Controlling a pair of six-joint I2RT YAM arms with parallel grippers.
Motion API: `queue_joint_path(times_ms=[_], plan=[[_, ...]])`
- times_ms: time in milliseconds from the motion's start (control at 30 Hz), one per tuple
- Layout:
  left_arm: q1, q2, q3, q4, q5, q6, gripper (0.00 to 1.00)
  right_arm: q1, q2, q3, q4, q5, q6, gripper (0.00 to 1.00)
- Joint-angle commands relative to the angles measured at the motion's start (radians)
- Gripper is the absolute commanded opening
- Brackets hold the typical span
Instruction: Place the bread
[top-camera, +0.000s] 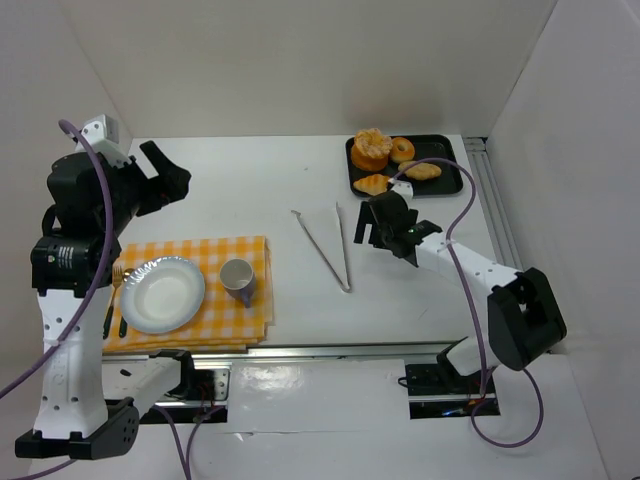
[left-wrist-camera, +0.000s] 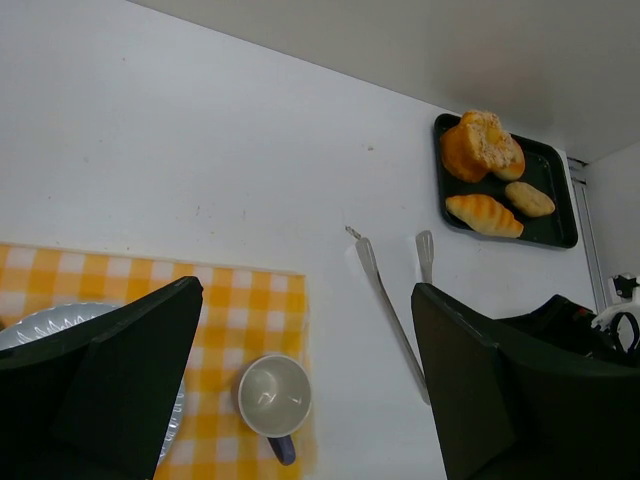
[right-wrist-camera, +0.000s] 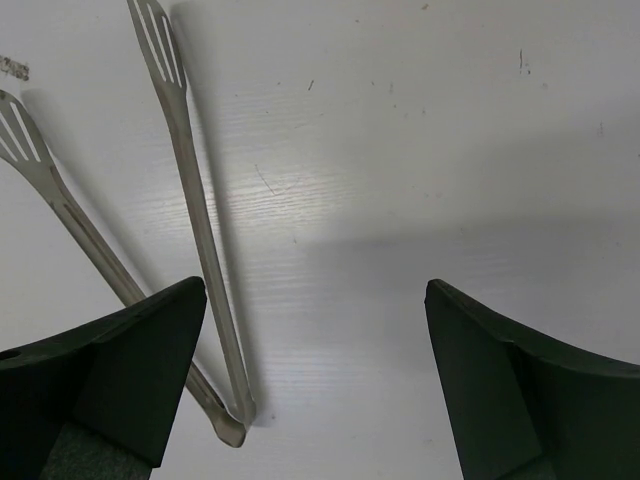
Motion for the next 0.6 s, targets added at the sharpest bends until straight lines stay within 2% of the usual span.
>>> queue_joint_path(times_ms=[0,233,367,567], plan=[[0.006,-0.022,0.014,0.051,0.01,-0.002,0.99,-0.002,-0.075,-0.03,0.022,0.007,0.011,0.98],[0.006,-0.031,0.014,0.051,0.013,-0.011,0.99,0.018,-0.069,-0.015,-0.01,0.0,0.002,0.99],[0.006,-0.031,0.014,0.051,0.025,-0.02,0.99,0.029,-0.078,-0.015,0.013,-0.056,-0.022,0.99],[0.006,-0.031,0.005,0.051,0.025,-0.02,0.99,0.119,-0.066,-0.006,0.022,-0.098,-0.091,0.99]])
